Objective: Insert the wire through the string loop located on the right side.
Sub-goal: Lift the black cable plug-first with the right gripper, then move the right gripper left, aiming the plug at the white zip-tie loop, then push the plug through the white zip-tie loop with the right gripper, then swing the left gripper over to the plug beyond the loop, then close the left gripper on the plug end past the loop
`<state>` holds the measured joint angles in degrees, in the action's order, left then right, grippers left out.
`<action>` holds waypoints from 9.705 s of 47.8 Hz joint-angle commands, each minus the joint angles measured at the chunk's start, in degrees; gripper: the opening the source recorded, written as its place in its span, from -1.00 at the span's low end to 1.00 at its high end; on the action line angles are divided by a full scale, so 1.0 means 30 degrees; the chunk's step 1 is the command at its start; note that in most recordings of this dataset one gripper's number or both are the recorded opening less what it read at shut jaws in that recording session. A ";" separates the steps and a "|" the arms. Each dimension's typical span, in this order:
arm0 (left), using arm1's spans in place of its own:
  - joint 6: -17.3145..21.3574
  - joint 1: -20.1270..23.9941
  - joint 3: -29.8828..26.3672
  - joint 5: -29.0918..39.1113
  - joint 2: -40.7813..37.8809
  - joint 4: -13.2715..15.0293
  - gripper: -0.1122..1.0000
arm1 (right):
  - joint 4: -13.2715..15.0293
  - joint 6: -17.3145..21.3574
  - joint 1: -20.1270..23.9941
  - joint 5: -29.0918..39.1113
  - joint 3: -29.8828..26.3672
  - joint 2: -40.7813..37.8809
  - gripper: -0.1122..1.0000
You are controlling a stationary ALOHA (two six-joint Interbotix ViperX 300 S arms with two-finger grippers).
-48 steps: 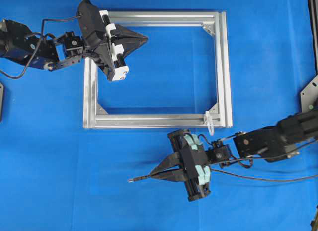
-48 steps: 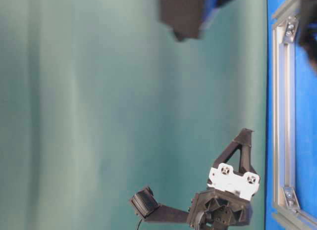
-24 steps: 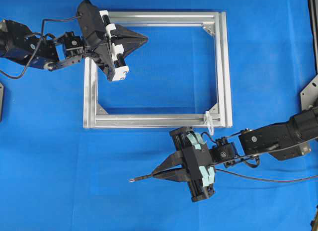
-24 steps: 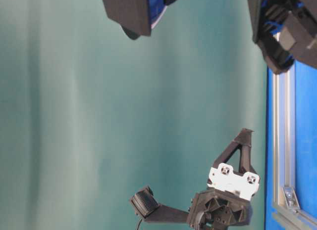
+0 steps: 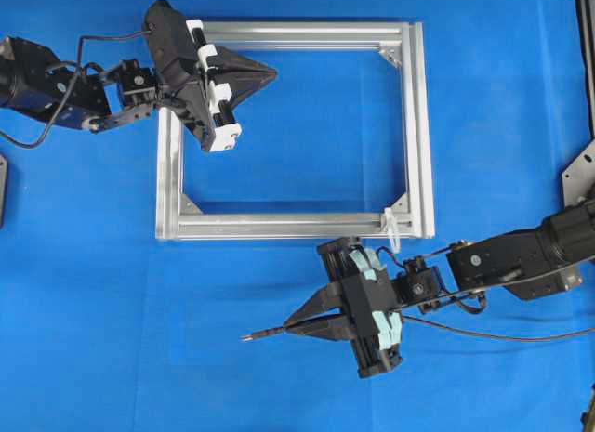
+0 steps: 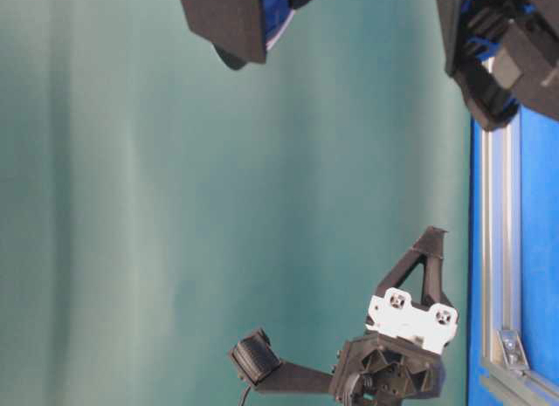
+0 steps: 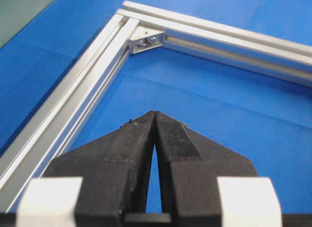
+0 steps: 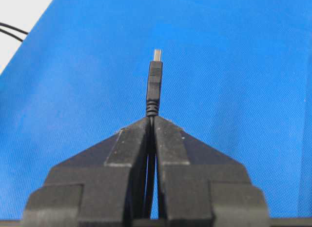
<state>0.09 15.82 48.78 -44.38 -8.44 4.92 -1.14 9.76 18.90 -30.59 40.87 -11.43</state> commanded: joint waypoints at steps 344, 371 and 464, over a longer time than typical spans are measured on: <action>-0.0352 -0.8379 0.0234 -0.0088 0.1055 -0.0059 -0.80 | -0.1494 -0.0410 -0.3340 -0.2549 1.0400 0.7383 -0.87; 0.0000 -0.6914 -0.8262 0.5420 -0.2900 -0.0059 -0.80 | -0.1494 -0.0410 -0.3340 -0.2578 1.0371 0.7383 -0.87; -0.0234 -0.7031 -0.9902 0.5889 -0.6035 -0.0059 0.78 | -0.1465 -0.0469 -0.3340 -0.2520 1.0400 0.7383 -0.87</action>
<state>-0.53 -5.36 20.13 -26.19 -27.86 4.83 -5.54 8.53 8.96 -37.62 72.86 10.37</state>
